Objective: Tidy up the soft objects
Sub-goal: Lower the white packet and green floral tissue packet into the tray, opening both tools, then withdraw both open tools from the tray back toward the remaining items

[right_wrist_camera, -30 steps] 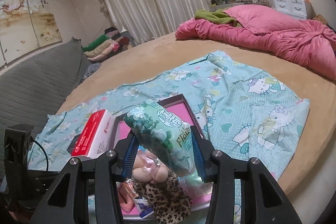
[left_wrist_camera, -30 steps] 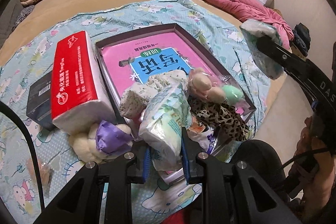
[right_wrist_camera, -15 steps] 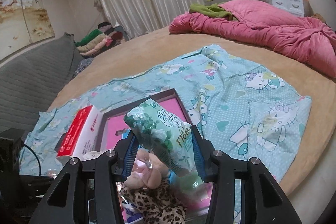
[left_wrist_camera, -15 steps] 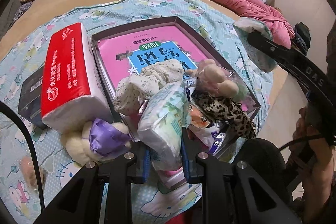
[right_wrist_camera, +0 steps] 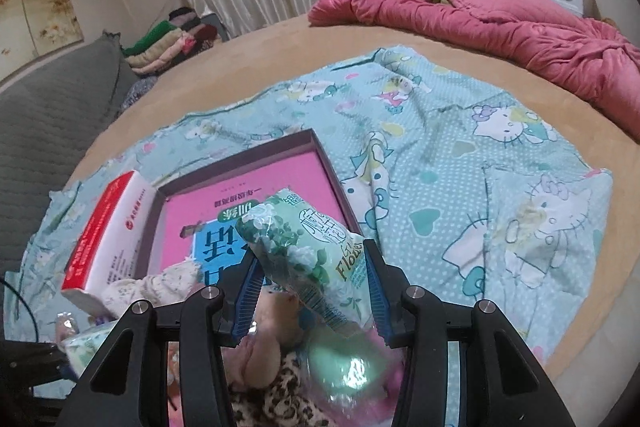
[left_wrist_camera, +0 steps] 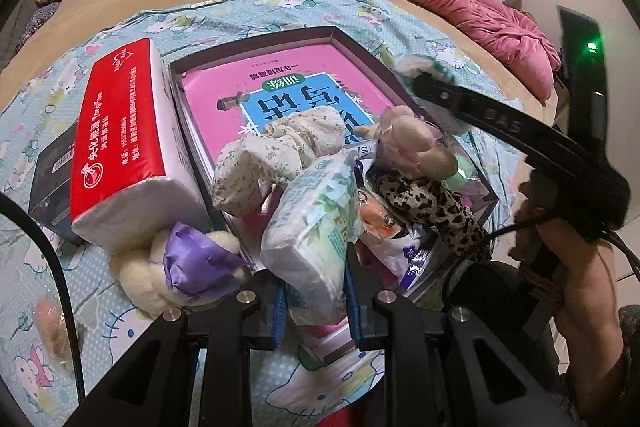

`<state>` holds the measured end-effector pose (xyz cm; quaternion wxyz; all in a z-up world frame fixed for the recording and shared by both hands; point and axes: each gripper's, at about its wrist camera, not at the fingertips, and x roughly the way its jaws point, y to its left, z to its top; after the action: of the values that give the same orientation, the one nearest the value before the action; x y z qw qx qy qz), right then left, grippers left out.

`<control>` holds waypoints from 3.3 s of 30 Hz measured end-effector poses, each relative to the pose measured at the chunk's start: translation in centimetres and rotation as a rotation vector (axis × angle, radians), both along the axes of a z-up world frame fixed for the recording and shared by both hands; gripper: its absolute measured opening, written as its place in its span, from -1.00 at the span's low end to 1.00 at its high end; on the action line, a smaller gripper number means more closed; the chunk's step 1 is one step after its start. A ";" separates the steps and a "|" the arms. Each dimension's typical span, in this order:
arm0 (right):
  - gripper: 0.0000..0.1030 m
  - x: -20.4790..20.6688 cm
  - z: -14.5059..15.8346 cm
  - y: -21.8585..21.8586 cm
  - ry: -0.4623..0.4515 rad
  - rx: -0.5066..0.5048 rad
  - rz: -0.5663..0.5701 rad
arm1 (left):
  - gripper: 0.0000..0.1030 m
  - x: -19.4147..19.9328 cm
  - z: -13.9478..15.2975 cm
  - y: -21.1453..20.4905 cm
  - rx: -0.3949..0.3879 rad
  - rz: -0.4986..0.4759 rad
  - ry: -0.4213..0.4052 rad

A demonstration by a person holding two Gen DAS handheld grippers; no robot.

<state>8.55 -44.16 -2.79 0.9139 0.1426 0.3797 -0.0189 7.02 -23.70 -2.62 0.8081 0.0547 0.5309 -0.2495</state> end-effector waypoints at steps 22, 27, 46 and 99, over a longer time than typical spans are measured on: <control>0.19 0.8 -1.9 -0.3 0.026 0.122 0.021 | -0.53 0.2 -0.2 0.5 -0.041 0.007 0.004; 0.28 0.5 -1.2 -0.2 -0.003 0.124 0.025 | -0.53 0.1 0.0 0.4 -0.053 0.002 0.006; 0.44 -2.8 2.7 -0.7 -0.137 0.101 -0.022 | -0.03 -0.4 1.2 0.4 -0.053 -0.018 -0.025; 0.52 -6.8 9.1 6.8 -0.225 -0.011 0.134 | 0.61 -2.5 6.6 6.7 -0.023 0.097 -0.162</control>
<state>1.71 -37.33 6.35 0.9507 0.1128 0.2832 0.0563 4.55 -17.03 3.95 0.8600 0.0399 0.4630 -0.2109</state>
